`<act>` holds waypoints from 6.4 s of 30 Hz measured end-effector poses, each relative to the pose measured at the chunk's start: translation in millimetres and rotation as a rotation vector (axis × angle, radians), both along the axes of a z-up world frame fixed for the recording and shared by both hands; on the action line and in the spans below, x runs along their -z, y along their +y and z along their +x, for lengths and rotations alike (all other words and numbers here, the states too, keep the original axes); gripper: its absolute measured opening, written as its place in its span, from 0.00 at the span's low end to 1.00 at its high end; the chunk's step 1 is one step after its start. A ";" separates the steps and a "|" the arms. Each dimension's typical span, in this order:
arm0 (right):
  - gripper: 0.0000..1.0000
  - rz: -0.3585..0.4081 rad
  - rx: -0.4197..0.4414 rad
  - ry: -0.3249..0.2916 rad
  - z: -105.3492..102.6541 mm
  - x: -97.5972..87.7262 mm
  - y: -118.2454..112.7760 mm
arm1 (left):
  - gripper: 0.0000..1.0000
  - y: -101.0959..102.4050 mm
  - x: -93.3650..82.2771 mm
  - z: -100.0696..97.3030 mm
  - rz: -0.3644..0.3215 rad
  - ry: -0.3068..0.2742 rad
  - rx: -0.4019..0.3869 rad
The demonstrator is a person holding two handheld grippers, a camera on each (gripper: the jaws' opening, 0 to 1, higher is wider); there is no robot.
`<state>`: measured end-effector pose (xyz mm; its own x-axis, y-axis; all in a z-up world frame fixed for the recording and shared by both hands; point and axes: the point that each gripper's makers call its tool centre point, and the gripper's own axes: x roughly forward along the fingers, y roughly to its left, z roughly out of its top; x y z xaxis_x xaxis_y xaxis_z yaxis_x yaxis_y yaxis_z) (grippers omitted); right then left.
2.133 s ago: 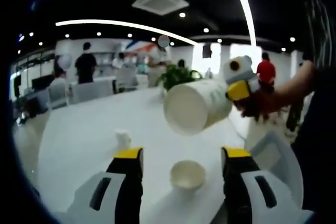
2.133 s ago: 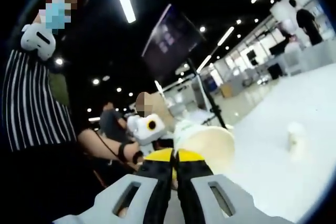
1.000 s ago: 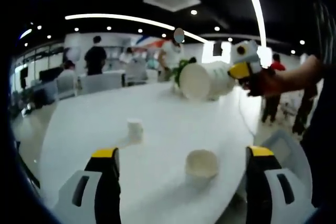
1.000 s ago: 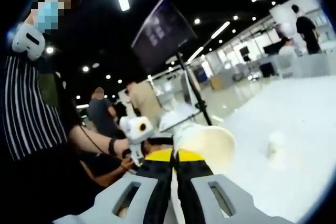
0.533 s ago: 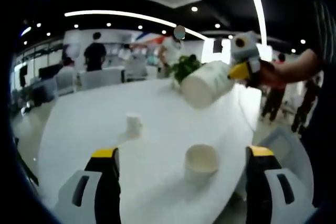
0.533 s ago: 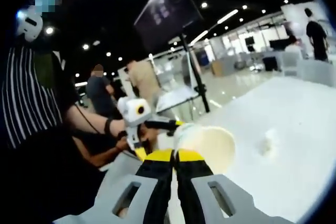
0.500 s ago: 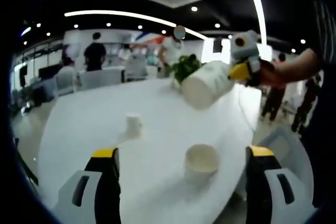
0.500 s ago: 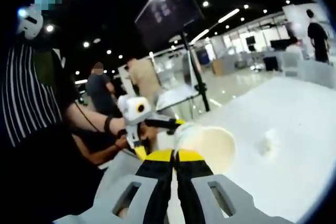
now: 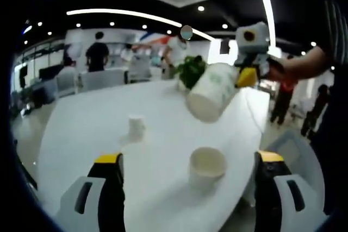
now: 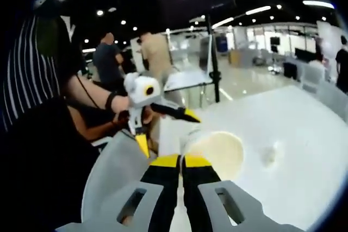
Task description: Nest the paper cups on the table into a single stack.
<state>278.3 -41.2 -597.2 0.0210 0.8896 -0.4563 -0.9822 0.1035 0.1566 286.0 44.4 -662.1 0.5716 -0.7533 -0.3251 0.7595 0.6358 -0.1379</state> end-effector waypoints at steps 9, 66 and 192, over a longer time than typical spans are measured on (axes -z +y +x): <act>0.00 -0.122 -0.087 -0.076 -1.4 9.2 -0.9 | 0.98 3.6 1.4 0.8 0.013 -0.006 -0.002; 0.00 -0.647 -0.498 -0.274 -24.7 89.6 11.8 | 0.96 29.4 -0.3 14.8 -0.008 -0.011 -0.114; 1.00 -0.010 0.670 -0.054 64.5 70.9 -80.2 | 0.93 31.6 -11.9 37.8 0.009 -0.022 -0.154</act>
